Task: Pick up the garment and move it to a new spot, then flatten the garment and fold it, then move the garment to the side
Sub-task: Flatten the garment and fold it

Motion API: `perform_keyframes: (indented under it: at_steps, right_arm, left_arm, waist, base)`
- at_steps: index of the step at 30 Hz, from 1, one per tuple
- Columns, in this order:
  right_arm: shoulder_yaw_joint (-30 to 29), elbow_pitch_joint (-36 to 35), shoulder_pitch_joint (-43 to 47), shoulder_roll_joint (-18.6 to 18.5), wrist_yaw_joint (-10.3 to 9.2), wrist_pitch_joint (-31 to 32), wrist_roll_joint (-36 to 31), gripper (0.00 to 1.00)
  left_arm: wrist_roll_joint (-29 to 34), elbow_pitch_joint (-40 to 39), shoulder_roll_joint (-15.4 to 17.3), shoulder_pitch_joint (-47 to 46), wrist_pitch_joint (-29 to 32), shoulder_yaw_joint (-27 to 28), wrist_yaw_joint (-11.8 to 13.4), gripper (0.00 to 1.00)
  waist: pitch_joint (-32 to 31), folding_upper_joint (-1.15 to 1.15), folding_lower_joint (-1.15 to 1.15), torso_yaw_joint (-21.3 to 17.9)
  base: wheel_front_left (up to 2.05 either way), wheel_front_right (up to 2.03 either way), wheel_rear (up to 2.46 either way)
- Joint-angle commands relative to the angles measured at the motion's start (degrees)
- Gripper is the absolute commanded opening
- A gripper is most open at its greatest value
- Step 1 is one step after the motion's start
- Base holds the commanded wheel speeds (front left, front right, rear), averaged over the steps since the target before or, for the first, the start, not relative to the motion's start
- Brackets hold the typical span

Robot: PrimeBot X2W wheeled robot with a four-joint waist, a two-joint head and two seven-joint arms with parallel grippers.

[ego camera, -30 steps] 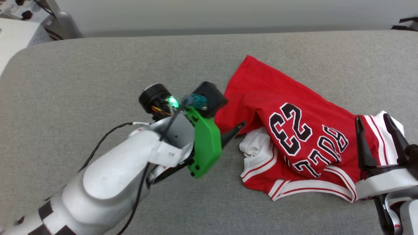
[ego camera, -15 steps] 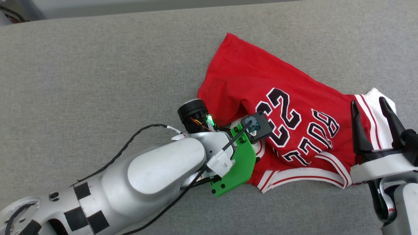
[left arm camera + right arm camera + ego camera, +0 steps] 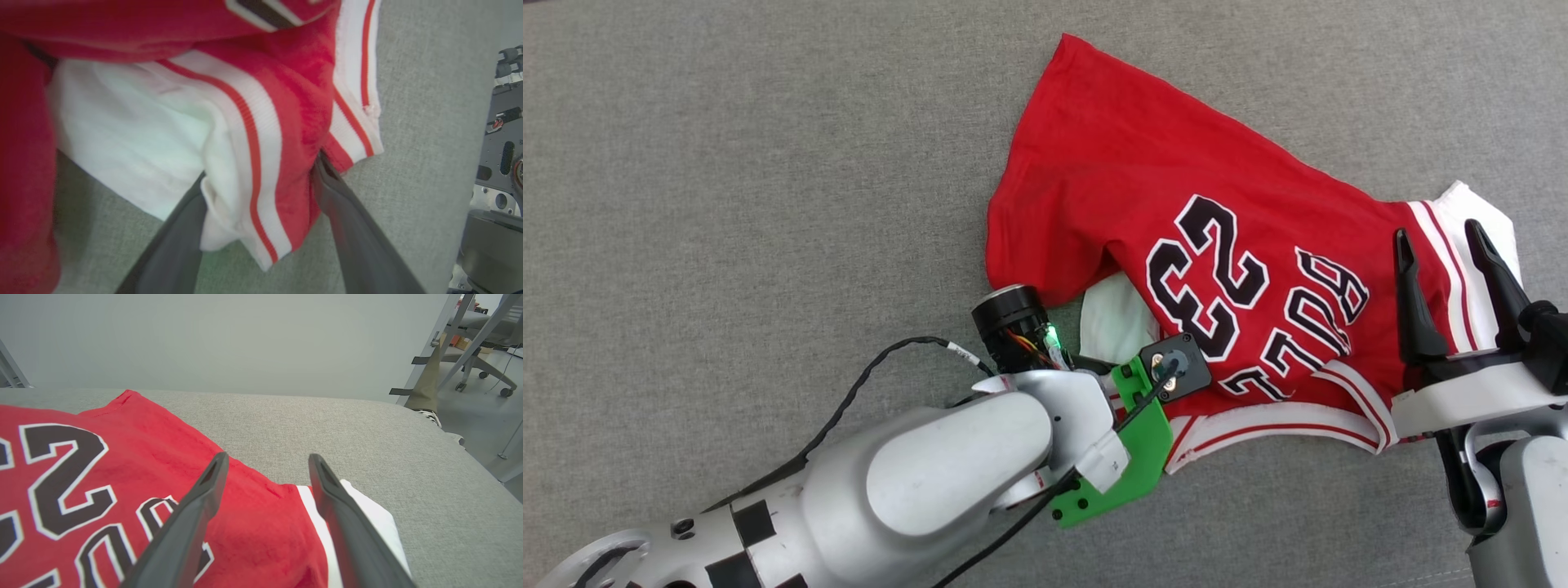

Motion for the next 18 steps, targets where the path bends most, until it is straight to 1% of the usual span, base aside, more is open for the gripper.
perform_keyframes:
  at_steps: [1,4,6,9,12,15,18]
  right_arm:
    - [-0.1,0.0,-1.1,0.2,-0.03,-0.5,0.0,1.0]
    - [-0.3,0.0,-0.9,0.1,-0.03,-0.5,-0.1,1.0]
    - [-0.4,0.0,-0.6,-0.1,-0.03,-0.5,-0.2,1.0]
    - [-0.7,0.1,0.1,-0.3,-0.03,-0.5,-0.3,1.0]
    - [-1.3,0.2,1.2,-0.5,-0.03,-0.5,-0.3,1.0]
    - [-1.8,0.3,2.4,-0.5,-0.03,-0.5,-0.3,1.0]
    - [-2.3,0.4,3.7,-0.3,-0.03,-0.5,-0.4,1.0]
  left_arm:
    - [0.1,2.4,0.6,2.1,-0.7,-1.4,-0.2,0.0]
    - [-1.0,4.1,0.2,1.1,-4.5,-1.4,-0.2,0.0]
    - [-2.0,5.8,-0.2,0.0,-8.6,-1.4,-0.2,0.0]
    - [-3.9,8.7,-0.8,-1.6,-16.2,-1.0,-0.2,0.0]
    - [-4.7,10.5,-0.9,-1.6,-22.4,1.1,-0.1,0.0]
    - [-5.3,10.6,0.1,-0.3,-26.3,3.1,1.3,0.0]
    - [-5.9,9.7,2.6,1.8,-29.2,4.9,3.5,0.0]
  waist:
    - [-0.1,0.0,0.0,0.2]
    - [-0.9,0.0,0.0,0.9]
    - [-1.7,0.0,0.0,1.4]
    - [-3.6,0.0,0.0,2.4]
    - [-5.6,0.0,0.0,3.8]
    - [-7.5,0.0,0.0,5.1]
    - [-9.6,0.0,0.0,6.6]
  base:
    - [0.0,0.0,0.0]
    - [0.0,0.0,0.0]
    - [0.0,0.0,0.0]
    - [0.0,0.0,0.0]
    - [0.0,0.0,0.0]
    - [0.0,0.0,0.0]
    - [0.0,0.0,0.0]
